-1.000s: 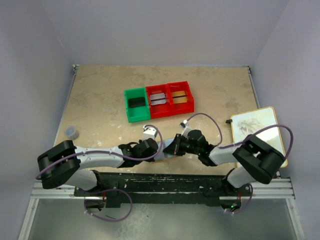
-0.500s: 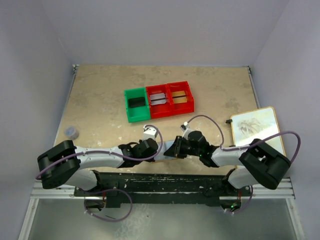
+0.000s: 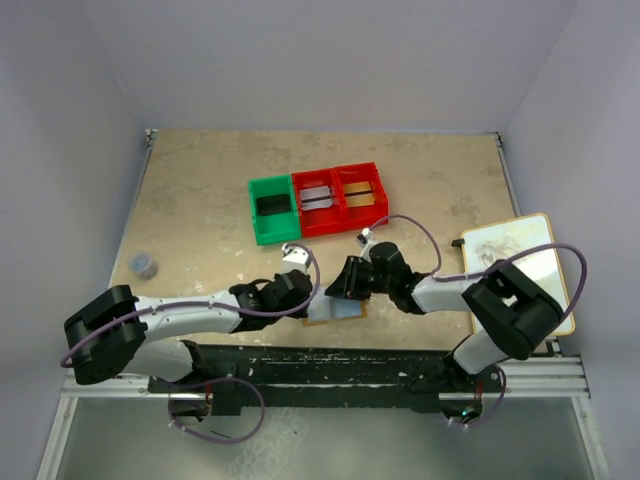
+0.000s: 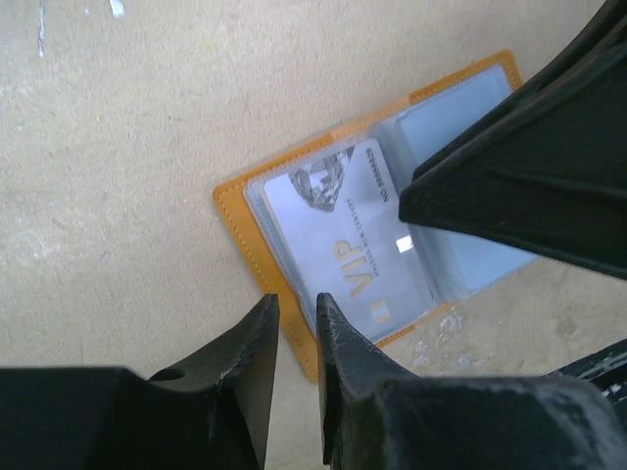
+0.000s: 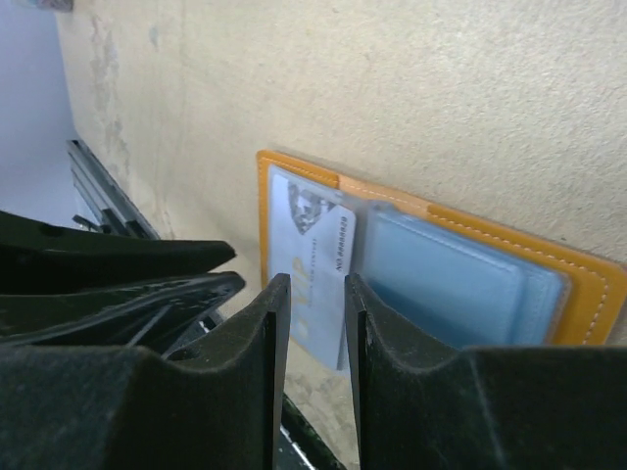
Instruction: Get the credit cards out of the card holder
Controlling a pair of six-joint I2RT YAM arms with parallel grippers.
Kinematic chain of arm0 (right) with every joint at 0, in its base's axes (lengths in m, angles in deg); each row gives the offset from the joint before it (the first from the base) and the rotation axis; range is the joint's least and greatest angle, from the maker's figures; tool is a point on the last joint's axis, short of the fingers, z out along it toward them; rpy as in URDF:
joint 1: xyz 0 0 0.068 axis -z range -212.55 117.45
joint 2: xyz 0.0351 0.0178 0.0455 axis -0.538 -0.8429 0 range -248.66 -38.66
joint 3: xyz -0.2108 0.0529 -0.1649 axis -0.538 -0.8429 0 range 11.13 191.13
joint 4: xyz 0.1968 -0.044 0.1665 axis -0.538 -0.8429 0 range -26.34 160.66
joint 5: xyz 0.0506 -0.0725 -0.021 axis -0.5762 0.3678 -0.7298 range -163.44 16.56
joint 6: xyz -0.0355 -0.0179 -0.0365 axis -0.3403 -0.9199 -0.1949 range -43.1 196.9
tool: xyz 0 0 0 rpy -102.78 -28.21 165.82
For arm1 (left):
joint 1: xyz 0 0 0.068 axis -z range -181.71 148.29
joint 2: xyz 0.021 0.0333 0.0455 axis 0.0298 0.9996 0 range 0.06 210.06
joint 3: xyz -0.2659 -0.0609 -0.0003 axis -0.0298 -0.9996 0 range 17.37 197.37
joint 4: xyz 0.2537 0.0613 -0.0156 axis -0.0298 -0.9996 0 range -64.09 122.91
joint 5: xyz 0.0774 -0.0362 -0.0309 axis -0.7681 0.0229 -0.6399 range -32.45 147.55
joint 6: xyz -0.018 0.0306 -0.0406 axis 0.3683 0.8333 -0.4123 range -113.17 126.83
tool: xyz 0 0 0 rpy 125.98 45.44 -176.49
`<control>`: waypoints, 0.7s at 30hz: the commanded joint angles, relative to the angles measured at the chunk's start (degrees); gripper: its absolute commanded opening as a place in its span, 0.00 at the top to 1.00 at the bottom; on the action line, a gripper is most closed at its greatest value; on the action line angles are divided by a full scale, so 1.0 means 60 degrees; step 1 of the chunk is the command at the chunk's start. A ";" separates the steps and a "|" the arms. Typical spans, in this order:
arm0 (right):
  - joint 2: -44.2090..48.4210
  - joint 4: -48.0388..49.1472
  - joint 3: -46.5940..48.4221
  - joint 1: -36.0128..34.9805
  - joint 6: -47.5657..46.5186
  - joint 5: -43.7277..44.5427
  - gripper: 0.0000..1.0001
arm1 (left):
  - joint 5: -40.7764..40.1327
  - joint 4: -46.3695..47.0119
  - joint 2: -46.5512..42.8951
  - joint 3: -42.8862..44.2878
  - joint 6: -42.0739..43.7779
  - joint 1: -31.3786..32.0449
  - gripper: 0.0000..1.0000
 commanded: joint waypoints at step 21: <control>-0.0753 0.0609 -0.0375 0.0233 0.0285 -0.0360 0.66 | 0.0563 0.0888 0.0472 -0.0707 -0.1132 -0.0442 0.91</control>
